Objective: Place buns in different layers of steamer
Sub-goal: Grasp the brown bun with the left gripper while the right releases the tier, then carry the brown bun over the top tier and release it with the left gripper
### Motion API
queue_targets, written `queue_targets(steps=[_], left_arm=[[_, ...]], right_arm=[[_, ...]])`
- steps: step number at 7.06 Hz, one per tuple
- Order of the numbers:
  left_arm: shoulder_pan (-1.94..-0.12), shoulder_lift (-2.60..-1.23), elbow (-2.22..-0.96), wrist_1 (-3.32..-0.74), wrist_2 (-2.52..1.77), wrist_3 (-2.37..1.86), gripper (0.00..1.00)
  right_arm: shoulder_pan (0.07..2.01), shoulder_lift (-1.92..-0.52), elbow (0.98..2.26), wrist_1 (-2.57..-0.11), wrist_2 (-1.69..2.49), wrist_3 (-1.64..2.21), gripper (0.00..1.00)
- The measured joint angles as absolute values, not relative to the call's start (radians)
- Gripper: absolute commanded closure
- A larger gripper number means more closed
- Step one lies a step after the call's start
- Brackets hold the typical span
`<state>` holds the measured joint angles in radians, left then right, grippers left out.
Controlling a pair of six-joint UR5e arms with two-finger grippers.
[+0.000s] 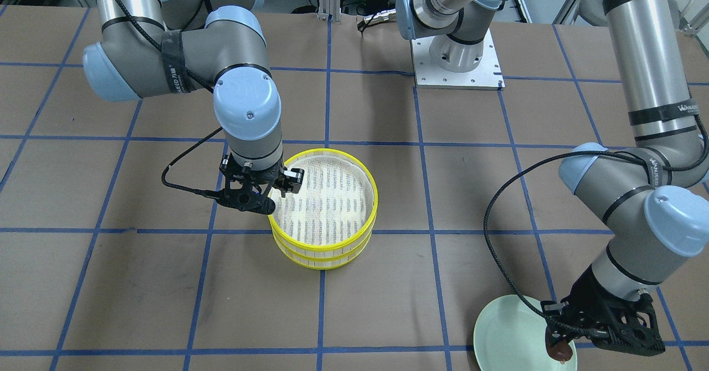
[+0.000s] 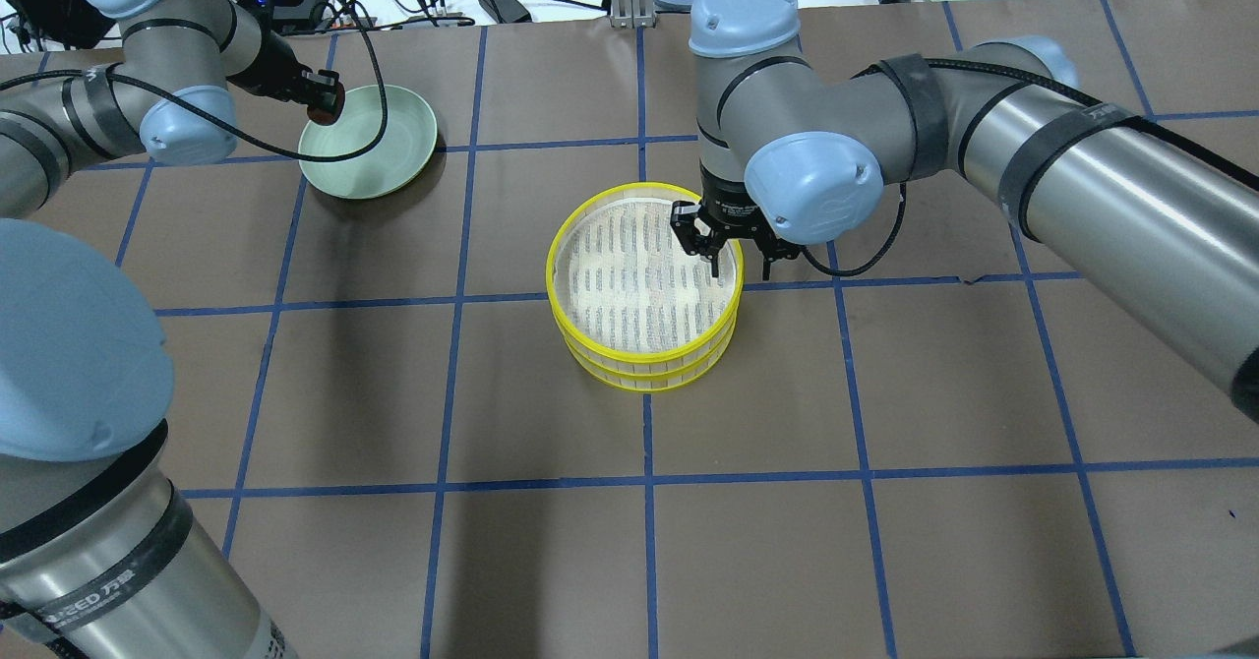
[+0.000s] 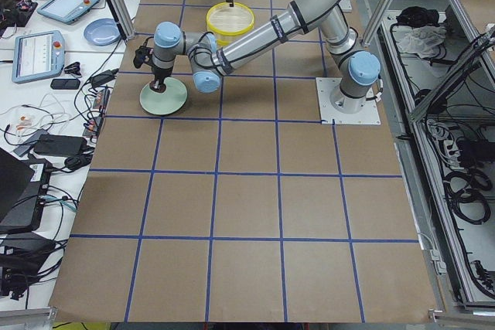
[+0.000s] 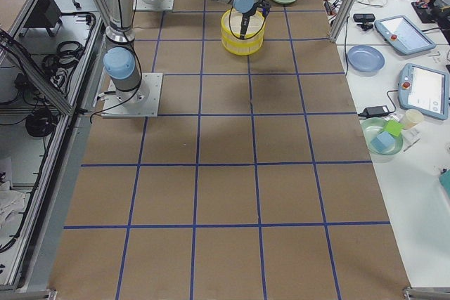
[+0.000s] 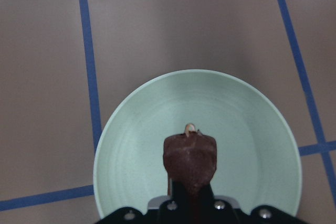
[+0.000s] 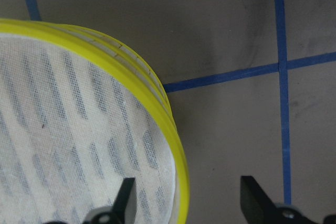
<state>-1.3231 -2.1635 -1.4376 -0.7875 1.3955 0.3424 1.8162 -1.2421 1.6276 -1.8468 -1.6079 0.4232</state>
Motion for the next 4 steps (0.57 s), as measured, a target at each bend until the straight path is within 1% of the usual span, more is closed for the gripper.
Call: queue_targets(steps=[4], left_arm=[[-1.52, -2.03, -1.462, -0.902, 1.398, -0.083, 1.0]], right_arm=[[1.761, -1.282, 1.497, -1.826, -1.593, 0.399, 0.0]])
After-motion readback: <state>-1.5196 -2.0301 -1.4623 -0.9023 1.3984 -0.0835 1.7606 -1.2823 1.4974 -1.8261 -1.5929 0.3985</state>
